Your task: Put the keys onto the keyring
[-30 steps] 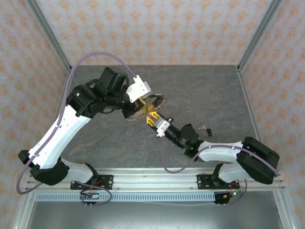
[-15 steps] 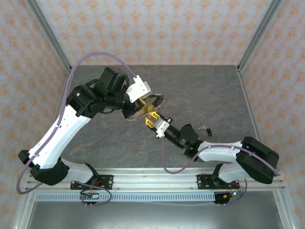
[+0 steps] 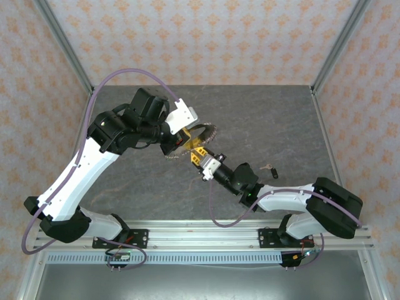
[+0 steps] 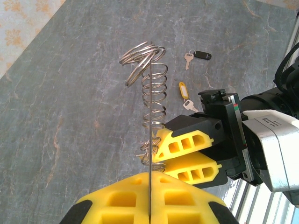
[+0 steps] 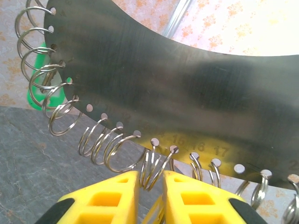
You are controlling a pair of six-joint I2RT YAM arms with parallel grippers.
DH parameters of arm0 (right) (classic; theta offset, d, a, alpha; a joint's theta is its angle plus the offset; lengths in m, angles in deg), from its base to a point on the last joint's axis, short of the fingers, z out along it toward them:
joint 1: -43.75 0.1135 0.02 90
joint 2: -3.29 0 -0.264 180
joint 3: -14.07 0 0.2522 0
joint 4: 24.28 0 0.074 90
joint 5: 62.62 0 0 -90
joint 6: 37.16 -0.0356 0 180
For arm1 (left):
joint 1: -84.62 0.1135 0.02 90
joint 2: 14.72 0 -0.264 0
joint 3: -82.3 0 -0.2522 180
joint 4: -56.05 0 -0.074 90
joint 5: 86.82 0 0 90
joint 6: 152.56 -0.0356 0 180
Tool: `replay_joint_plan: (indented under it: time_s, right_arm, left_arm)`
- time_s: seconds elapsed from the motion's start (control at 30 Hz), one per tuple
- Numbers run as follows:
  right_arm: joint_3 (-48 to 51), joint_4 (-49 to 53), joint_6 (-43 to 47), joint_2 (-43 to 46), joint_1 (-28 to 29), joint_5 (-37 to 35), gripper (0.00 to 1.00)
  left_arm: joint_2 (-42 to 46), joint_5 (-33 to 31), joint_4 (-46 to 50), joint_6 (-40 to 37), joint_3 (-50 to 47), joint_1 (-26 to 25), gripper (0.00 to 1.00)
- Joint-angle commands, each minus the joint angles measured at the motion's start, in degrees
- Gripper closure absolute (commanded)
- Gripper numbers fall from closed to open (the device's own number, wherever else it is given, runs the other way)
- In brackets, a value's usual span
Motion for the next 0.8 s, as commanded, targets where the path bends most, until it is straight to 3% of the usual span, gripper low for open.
replay_joint_plan:
  time_s: [0.0,0.33,0.67,0.77]
  right_arm:
    - [-0.7,-2.8,0.8,0.2,0.4,-1.3,0.83]
    - [-0.1,3.0,2.0,3.4,0.4,0.8,0.71]
    - [-0.3,4.2,2.6,3.8,0.4,-0.8,0.78]
    - [-0.1,5.2,2.9,4.2,0.4,0.7,0.76]
  left_arm:
    - [1.6,-0.5,-2.4,0.3,-0.5,-0.3,1.0]
    - [1.6,-0.3,-2.6,0.4,-0.5,-0.3,1.0]
    - [1.8,-0.2,-2.4,0.7,-0.5,-0.3,1.0]
    - [1.8,-0.3,-2.3,0.8,-0.4,-0.3,1.0]
